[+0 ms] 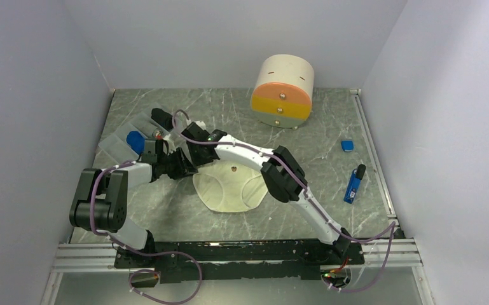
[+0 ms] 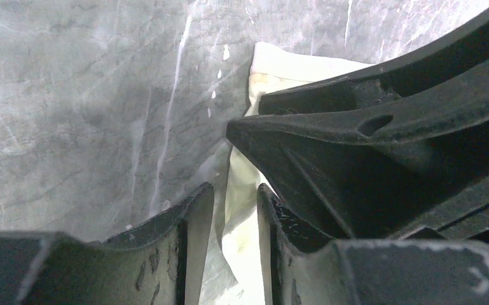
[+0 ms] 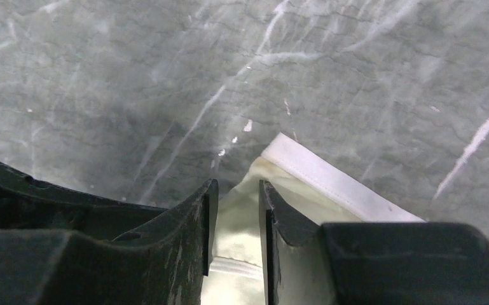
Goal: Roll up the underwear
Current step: Fold the underwear at the center of the board.
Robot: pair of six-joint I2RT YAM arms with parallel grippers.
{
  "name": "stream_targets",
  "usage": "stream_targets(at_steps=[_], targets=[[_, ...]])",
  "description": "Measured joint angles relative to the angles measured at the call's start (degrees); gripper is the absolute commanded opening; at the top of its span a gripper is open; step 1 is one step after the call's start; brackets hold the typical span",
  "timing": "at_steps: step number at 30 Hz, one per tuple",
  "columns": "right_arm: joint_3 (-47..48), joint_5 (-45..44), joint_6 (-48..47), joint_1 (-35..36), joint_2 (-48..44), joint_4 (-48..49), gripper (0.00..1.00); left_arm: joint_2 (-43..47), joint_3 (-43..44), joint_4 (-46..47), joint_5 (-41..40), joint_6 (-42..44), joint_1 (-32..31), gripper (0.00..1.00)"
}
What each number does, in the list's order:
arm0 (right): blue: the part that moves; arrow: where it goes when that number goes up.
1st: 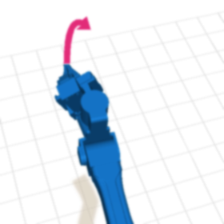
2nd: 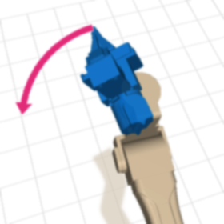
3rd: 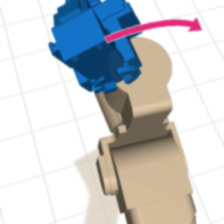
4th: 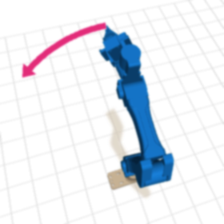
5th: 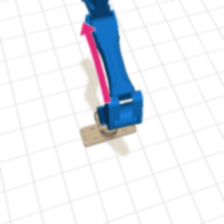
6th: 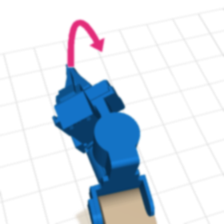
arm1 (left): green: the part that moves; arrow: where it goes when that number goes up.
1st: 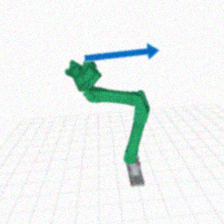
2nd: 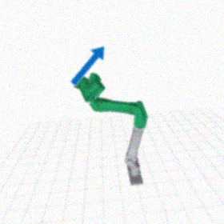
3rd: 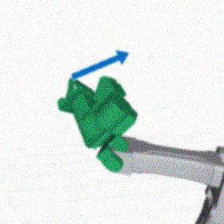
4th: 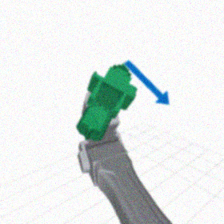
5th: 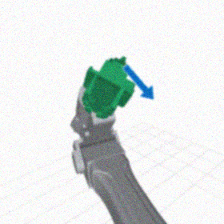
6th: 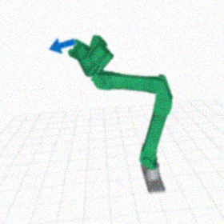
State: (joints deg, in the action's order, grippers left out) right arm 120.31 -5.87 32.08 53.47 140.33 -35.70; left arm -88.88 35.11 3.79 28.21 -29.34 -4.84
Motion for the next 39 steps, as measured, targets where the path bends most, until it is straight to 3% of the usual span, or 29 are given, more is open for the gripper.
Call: stream_targets(at_steps=[5, 12, 20, 30, 39], targets=[[1.8, -4.0, -0.9, 0.8, 0.5, -3.0, 0.34, -0.3, 0.0, 0.1, 0.2, 0.3, 0.0, 0.31], [5.3, -6.3, -2.5, 1.2, 2.6, -4.8, 0.33, -0.1, -1.2, 2.1, 0.3, 0.3, 0.2, 0.34], [9.8, -7.4, -3.6, 1.6, 5.4, -6.5, 0.25, -0.1, -1.5, 2.7, 0.4, 0.7, 0.1, 0.28], [11.5, -9.0, -4.2, 1.8, 6.3, -7.8, 0.14, -1.5, -2.3, 5.8, 0.9, 0.6, -0.7, 0.06], [12.0, -7.9, -4.0, 1.3, 6.6, -7.8, 0.06, -1.7, -1.3, 4.6, 1.4, 0.7, -1.0, 0.05]])
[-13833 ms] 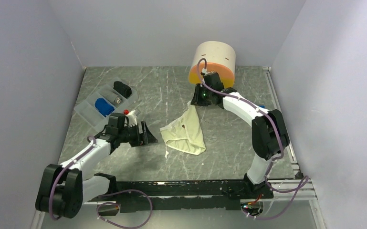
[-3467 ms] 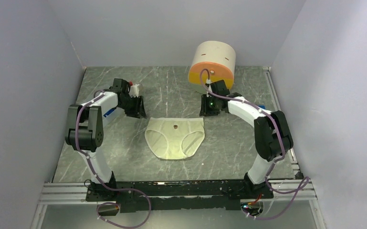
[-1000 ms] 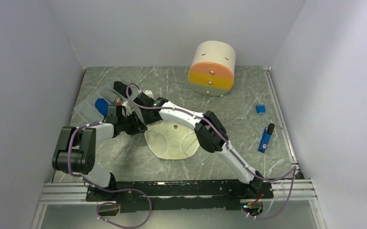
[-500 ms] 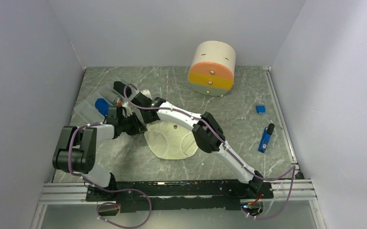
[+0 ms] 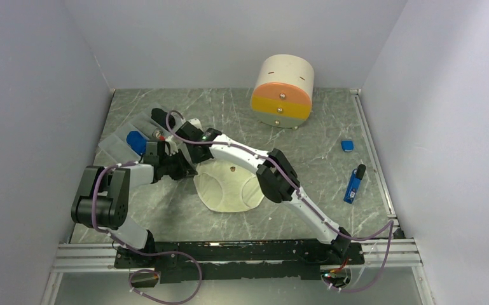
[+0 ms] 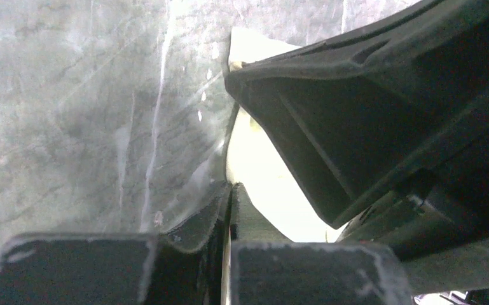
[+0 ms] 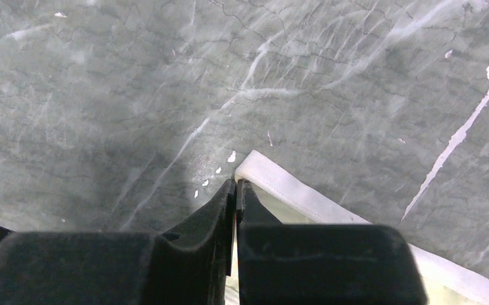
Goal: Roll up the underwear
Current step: Fold the underwear at the center of the board.
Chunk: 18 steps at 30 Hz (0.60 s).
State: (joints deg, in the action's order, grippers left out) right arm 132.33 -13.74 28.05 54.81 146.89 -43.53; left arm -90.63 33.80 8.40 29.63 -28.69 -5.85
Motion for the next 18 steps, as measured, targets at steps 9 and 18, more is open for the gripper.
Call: stream_targets(at_steps=[9, 18], targets=[[-6.7, 7.9, 0.1, -1.8, -4.1, 4.2, 0.06, 5.3, 1.9, -11.1, -2.7, 0.6, -1.3, 0.05], [-18.3, 18.4, 1.9, -6.4, -14.4, 11.4, 0.05, 10.5, 7.1, -17.2, -6.4, -0.8, -8.1, 0.05]])
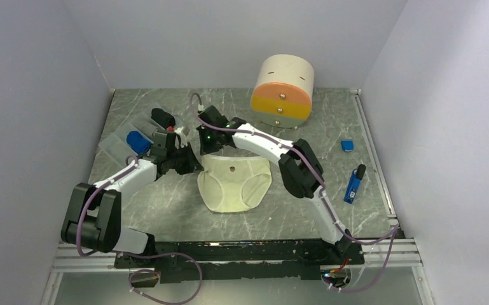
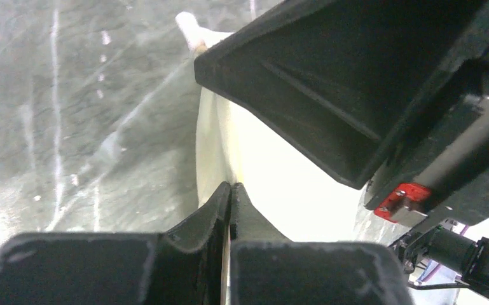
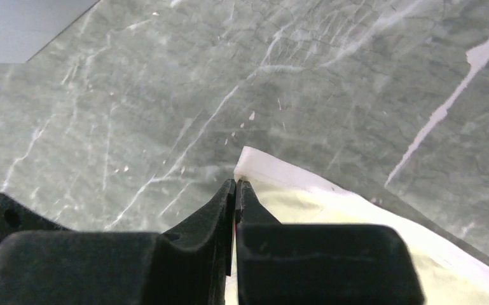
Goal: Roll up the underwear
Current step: Fold the underwear at the center of the board.
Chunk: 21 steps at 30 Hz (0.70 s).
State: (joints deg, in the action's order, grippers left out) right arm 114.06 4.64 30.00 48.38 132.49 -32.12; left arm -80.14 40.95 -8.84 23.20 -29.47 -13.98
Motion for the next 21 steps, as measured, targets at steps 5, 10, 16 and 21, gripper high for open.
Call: stream_targets(at_steps=[5, 10, 16, 21], targets=[[-10.8, 5.4, 2.0, -3.1, -7.6, 6.3, 0.05, 0.5, 3.0, -2.1, -2.2, -1.7, -3.8, 0.05], [-23.6, 10.5, 4.2, -6.9, -14.5, 13.6, 0.05, 0.6, 5.2, -2.9, -3.6, -4.8, -9.1, 0.05], [-33.6, 13.4, 4.9, -10.8, -19.8, 17.4, 0.05, -1.2, 8.7, -2.1, -5.7, -9.5, -15.8, 0.05], [-40.2, 15.6, 4.7, -14.2, -24.0, 19.5, 0.06, -5.3, 12.0, -0.9, -7.8, -13.4, -21.2, 0.05]])
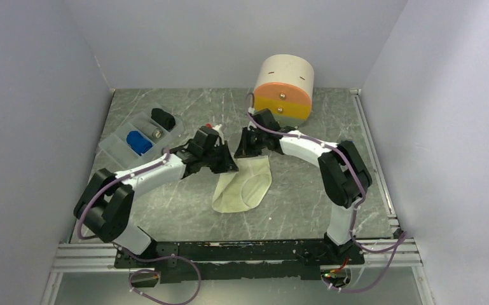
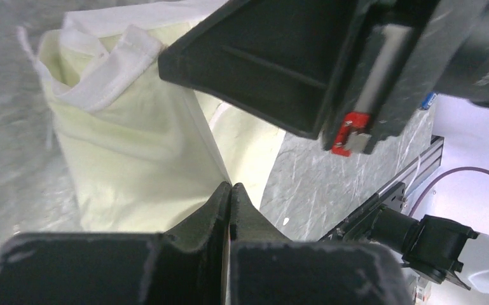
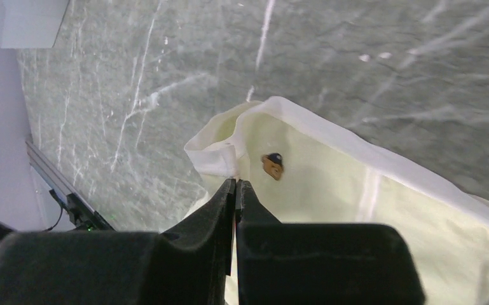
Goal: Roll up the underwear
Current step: Fold the underwear at the center of the board.
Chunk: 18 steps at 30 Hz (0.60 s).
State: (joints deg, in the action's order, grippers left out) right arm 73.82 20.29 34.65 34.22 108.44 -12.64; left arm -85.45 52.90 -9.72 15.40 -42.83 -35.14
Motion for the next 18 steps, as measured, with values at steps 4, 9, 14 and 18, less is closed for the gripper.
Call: stream_targets(at_steps=[4, 9, 14, 18], targets=[[-3.7, 2.7, -1.0, -3.8, -2.4, 1.5, 0.06, -4.2, 2.1, 1.5, -1.8, -3.1, -3.2, 0.05], [-6.2, 5.0, -4.4, -7.9, -3.2, 2.0, 0.06, -9.9, 6.1, 3.0, -3.4, -6.0, -5.9, 0.05], [-6.9, 5.7, -7.7, -10.1, -3.2, 1.7, 0.06, -15.7, 10.4, 4.3, -4.1, -7.5, -8.5, 0.05], [-9.4, 5.3, -8.8, -11.8, -4.0, 1.7, 0.07, -19.1, 12.5, 4.5, -4.8, -8.0, -10.3, 0.05]])
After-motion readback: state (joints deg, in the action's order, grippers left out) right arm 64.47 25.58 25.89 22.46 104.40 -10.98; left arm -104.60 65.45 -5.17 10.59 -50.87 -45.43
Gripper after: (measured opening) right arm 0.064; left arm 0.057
